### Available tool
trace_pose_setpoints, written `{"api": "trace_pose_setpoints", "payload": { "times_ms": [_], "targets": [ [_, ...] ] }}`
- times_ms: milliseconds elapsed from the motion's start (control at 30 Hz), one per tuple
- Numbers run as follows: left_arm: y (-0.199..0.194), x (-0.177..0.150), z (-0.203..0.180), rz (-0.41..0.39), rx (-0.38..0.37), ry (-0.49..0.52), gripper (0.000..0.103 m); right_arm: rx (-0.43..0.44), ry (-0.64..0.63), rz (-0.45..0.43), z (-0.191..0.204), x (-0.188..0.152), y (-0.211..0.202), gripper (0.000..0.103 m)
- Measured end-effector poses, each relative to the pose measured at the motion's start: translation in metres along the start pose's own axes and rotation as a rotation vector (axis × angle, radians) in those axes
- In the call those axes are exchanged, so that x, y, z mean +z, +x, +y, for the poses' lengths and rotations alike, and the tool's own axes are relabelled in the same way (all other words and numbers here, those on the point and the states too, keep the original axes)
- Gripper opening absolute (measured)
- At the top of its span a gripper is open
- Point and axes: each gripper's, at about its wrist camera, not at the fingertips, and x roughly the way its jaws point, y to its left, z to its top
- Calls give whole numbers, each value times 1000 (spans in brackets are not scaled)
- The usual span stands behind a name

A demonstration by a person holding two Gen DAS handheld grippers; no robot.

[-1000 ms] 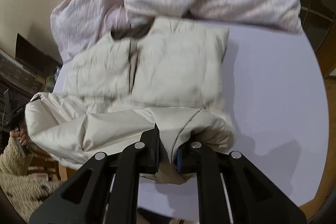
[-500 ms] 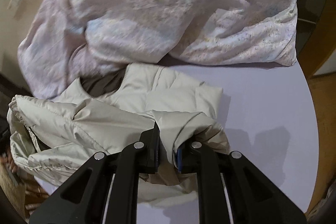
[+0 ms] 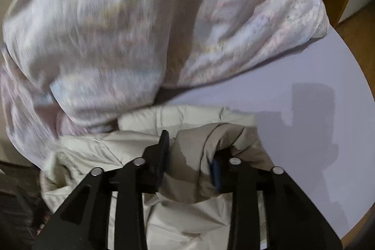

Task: Fold large clothes
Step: 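Grasp the jacket hem with both grippers, then lift the hem with both grippers and fold it toward the collar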

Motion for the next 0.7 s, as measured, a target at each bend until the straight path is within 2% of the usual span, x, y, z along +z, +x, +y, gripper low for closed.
{"api": "trace_pose_setpoints", "payload": {
  "times_ms": [100, 233, 300, 333, 400, 433, 500, 533, 633, 700],
  "targets": [
    [-1, 6, -1, 12, -32, 0, 37, 32, 10, -41, -4, 7, -20, 43],
    [-13, 15, 2, 8, -116, -37, 62, 81, 29, -105, -7, 9, -42, 48],
    [-19, 20, 3, 8, -162, -44, 68, 74, 10, -133, -8, 8, -50, 54],
    [-22, 22, 4, 10, -178, -42, 70, 81, 2, -165, -8, 7, -57, 60],
    [-27, 25, 4, 7, -179, -29, 72, 95, -5, -233, -6, 4, -70, 63],
    [-30, 25, 4, -3, -177, -21, 76, 93, -28, -242, -3, 1, -72, 63],
    [-38, 23, 4, -47, -146, 7, 86, 47, -145, -219, 13, -11, -69, 63],
    [-42, 21, 2, -68, -131, 25, 88, 30, -191, -202, 19, -17, -64, 63],
    [-47, 6, -9, -83, -100, 114, 88, -2, -331, -135, 39, -47, -41, 60],
    [-49, -12, -26, -93, -74, 209, 88, -9, -381, -100, 48, -62, -27, 57]
  ]
}}
